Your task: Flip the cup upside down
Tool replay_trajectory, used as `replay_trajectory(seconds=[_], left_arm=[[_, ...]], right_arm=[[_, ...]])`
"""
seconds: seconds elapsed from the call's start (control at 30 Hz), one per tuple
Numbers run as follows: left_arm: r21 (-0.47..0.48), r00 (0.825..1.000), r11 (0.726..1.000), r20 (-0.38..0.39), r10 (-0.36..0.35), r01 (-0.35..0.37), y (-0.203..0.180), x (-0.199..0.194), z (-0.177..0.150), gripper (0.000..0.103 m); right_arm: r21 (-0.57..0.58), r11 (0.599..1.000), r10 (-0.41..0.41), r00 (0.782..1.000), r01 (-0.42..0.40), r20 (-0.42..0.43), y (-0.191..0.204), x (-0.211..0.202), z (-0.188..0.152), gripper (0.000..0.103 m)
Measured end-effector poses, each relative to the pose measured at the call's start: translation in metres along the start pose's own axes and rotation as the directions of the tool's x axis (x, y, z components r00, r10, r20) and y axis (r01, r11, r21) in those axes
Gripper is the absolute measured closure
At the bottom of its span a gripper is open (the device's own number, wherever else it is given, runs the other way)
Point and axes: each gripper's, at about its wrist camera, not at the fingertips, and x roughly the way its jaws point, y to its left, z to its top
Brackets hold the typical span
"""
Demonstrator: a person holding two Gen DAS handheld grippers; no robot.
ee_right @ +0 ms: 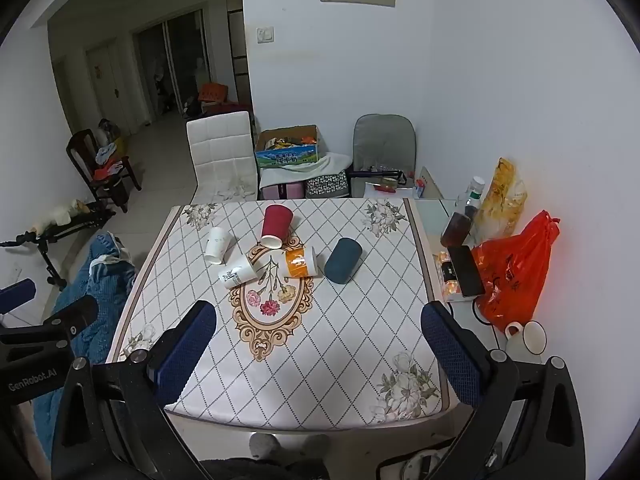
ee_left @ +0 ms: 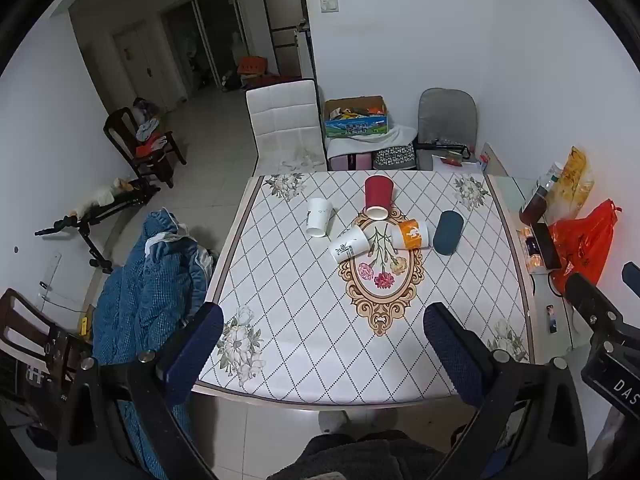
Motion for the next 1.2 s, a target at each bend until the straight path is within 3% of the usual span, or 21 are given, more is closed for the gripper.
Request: replay_trajectory(seconds=[1.2], left_arm=[[-0.005, 1.000, 1.000, 0.014, -0.007, 0.007, -0.0049, -0.0044, 0.0064, 0.000]], right_arm=[[0.006, 1.000, 0.013, 1.000, -0.013, 0.004, 0.0012, -0.0051, -0.0024, 0.000]])
